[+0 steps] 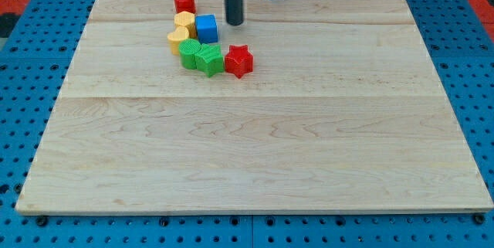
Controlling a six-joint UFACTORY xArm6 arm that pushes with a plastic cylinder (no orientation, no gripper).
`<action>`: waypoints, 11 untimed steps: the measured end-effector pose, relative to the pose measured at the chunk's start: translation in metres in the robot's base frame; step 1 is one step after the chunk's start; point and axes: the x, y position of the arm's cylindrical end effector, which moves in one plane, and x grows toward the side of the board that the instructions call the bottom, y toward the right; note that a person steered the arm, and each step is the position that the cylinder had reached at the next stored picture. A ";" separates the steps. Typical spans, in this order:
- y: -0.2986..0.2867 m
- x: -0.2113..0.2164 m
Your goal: Move red circle towards right and down
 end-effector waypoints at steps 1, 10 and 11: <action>-0.018 -0.044; -0.214 -0.065; -0.193 -0.057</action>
